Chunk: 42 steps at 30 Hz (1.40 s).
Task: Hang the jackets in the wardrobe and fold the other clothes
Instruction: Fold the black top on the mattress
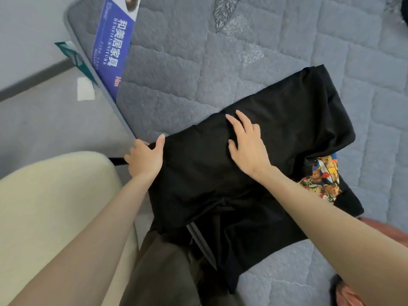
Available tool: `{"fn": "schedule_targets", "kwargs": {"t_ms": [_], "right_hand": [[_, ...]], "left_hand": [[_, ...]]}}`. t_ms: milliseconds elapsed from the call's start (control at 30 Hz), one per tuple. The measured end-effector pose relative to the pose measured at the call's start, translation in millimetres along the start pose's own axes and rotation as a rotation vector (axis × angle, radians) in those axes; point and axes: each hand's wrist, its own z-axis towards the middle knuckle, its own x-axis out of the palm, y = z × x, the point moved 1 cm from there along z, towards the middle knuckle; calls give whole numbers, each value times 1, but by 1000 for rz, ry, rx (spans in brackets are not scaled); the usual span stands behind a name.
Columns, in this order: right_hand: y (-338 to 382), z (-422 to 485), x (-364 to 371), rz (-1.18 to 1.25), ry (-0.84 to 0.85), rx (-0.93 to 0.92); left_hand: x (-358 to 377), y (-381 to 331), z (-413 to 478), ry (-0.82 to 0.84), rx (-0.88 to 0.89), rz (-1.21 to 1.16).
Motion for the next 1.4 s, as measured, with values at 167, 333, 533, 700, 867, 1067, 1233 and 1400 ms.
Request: {"fn": "schedule_targets", "kwargs": {"t_ms": [167, 333, 533, 700, 867, 1067, 1233, 1400], "right_hand": [[39, 37, 17, -20, 152, -81], [40, 51, 19, -99, 137, -48], [39, 37, 24, -105, 42, -49], [-5, 33, 6, -261, -122, 55], [-71, 53, -23, -171, -139, 320], [-117, 87, -38, 79, 7, 543], [-104, 87, -46, 69, -123, 486], [-76, 91, -46, -431, 112, 1]], "left_hand": [[-13, 4, 20, 257, 159, 116], [-19, 20, 13, 105, -36, -226], [-19, 26, -4, -125, -202, -208], [-3, -54, -36, -339, 660, 17], [74, -108, -47, 32, 928, 376], [103, -91, -11, 54, 944, 346], [87, -81, 3, 122, 996, 304], [64, -71, 3, 38, 843, 531]]}}
